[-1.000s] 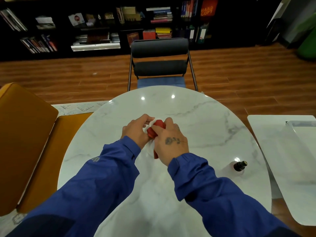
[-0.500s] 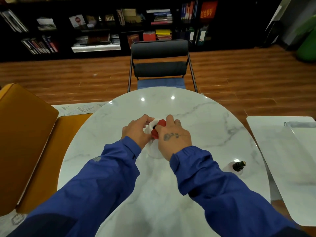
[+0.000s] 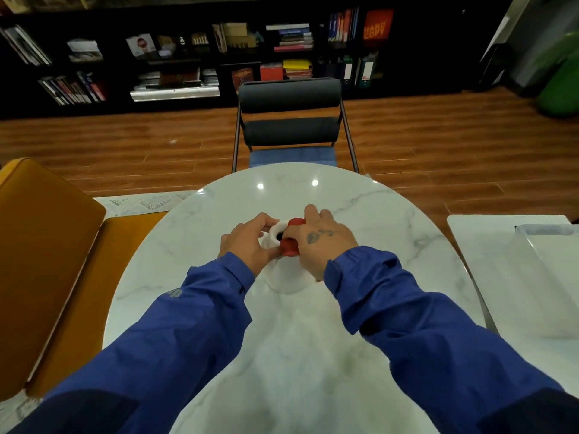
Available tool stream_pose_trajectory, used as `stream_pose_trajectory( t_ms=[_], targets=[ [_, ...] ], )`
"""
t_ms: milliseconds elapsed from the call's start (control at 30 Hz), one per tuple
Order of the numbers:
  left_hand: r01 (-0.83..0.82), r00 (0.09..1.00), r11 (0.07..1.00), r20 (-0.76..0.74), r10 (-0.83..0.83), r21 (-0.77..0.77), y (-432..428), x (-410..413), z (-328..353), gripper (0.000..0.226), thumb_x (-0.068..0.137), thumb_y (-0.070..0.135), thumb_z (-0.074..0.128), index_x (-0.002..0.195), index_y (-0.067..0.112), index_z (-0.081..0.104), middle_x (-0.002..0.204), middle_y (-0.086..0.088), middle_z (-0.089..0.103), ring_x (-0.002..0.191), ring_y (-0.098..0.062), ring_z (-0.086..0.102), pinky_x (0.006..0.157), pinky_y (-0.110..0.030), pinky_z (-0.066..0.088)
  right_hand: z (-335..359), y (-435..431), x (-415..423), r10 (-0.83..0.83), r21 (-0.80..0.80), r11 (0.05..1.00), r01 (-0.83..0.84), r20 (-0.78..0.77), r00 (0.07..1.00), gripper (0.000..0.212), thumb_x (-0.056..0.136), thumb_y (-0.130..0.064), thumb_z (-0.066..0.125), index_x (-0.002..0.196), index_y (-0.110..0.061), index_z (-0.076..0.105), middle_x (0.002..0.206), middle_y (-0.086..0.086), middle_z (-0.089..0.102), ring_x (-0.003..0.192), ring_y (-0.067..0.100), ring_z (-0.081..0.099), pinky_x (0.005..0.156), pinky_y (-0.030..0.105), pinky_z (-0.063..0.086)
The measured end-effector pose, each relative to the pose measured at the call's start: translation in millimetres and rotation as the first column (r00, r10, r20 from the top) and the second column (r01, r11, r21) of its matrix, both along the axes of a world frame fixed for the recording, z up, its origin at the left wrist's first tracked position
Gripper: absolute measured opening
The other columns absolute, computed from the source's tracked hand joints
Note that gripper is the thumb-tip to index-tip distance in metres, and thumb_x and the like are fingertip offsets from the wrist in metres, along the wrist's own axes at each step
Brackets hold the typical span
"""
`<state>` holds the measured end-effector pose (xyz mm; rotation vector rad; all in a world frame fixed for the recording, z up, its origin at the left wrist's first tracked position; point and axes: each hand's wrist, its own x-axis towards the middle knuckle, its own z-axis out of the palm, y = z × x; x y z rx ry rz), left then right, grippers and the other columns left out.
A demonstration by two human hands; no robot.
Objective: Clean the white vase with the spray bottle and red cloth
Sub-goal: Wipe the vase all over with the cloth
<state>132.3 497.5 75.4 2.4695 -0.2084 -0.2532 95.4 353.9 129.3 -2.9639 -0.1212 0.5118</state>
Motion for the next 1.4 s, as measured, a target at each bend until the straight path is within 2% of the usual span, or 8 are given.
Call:
stream_pose_trajectory(
  t_ms=[133, 467, 667, 867, 1000, 1133, 1233, 1400],
  targets=[
    [-0.027, 1.000, 1.000, 0.004, 0.027, -0.003, -1, -2, -2, 0.041, 0.075, 0.042, 0.072, 0.111, 0.034, 0.055, 0.110, 0.007, 0.067, 0.105, -0.019, 0.060, 0.097, -0.043, 0.045, -5, 17, 1, -0.045, -0.065, 0.997, 0.046, 0.012, 0.999, 0.038, 0.096, -0.020, 0.047, 0.134, -0.023, 0.049, 0.131, 0.006, 0.032, 0.123, 0.029, 0.033, 0.090, 0.038, 0.038],
    [-0.069, 0.998, 0.998, 0.013, 0.069, 0.012, -2, -1, -8, 0.034, 0.080, 0.036, 0.067, 0.111, 0.036, 0.053, 0.109, 0.006, 0.066, 0.104, -0.020, 0.060, 0.095, -0.040, 0.047, -15, 9, -12, -0.076, 0.309, 0.949, 0.061, 0.035, 0.997, 0.029, 0.097, -0.024, 0.049, 0.124, -0.022, 0.059, 0.106, 0.001, 0.038, 0.098, 0.025, 0.051, 0.084, 0.034, 0.050],
    [-0.107, 0.993, 0.994, 0.050, 0.107, -0.008, -4, -9, -9, 0.042, 0.068, 0.048, 0.076, 0.101, 0.039, 0.051, 0.100, 0.016, 0.063, 0.102, -0.017, 0.059, 0.092, -0.042, 0.044, -24, -39, -29, -0.687, 0.734, 0.404, 0.546, -0.151, 0.711, 0.044, 0.086, 0.006, 0.036, 0.099, -0.029, 0.059, 0.105, 0.007, 0.061, 0.040, 0.014, 0.056, 0.032, 0.020, 0.047],
    [-0.098, 0.991, 0.994, 0.090, 0.094, 0.045, -15, -10, -7, 0.046, 0.064, 0.053, 0.077, 0.096, 0.034, 0.050, 0.095, 0.013, 0.063, 0.101, -0.019, 0.059, 0.090, -0.042, 0.047, -44, -30, -31, -0.659, 0.807, 0.378, 0.454, -0.111, 0.744, 0.056, 0.086, 0.007, 0.041, 0.123, -0.035, 0.046, 0.098, 0.004, 0.060, 0.060, 0.014, 0.058, 0.031, 0.013, 0.039],
    [0.052, 0.996, 0.985, 0.065, -0.064, 0.166, -3, 3, -1, 0.055, 0.068, 0.049, 0.076, 0.118, 0.040, 0.053, 0.105, 0.011, 0.067, 0.108, -0.020, 0.057, 0.095, -0.045, 0.044, -71, -7, -42, -0.610, 0.869, 0.363, 0.335, -0.049, 0.790, 0.041, 0.092, -0.005, 0.052, 0.117, -0.036, 0.061, 0.111, -0.003, 0.062, 0.080, 0.016, 0.065, 0.056, 0.024, 0.058],
    [0.133, 0.982, 0.954, 0.093, -0.163, 0.268, 0, 7, 2, 0.060, 0.076, 0.043, 0.071, 0.131, 0.045, 0.046, 0.115, 0.014, 0.064, 0.111, -0.019, 0.054, 0.097, -0.039, 0.040, -92, 0, -59, -0.696, 0.885, -0.061, 0.461, -0.369, 0.616, 0.018, 0.098, -0.011, 0.052, 0.109, -0.020, 0.064, 0.094, 0.009, 0.067, 0.054, 0.024, 0.070, 0.044, 0.035, 0.057],
    [0.160, 0.980, 0.950, 0.073, -0.185, 0.269, -1, 8, 1, 0.061, 0.077, 0.042, 0.070, 0.133, 0.044, 0.045, 0.112, 0.010, 0.063, 0.109, -0.020, 0.055, 0.098, -0.042, 0.041, -100, -8, -61, -0.646, 0.818, 0.004, 0.575, -0.436, 0.626, 0.013, 0.102, -0.012, 0.044, 0.103, -0.018, 0.056, 0.067, -0.001, 0.057, 0.038, -0.009, 0.056, 0.035, 0.005, 0.038],
    [0.173, 0.979, 0.948, 0.056, -0.194, 0.266, -1, 11, 2, 0.060, 0.074, 0.039, 0.074, 0.130, 0.039, 0.050, 0.111, 0.006, 0.063, 0.105, -0.022, 0.056, 0.097, -0.046, 0.043, -100, -10, -42, -0.683, 0.791, 0.078, 0.607, -0.402, 0.610, 0.021, 0.101, -0.029, 0.045, 0.098, -0.025, 0.066, 0.071, 0.006, 0.066, 0.043, 0.017, 0.060, 0.038, 0.016, 0.045]
  ],
)
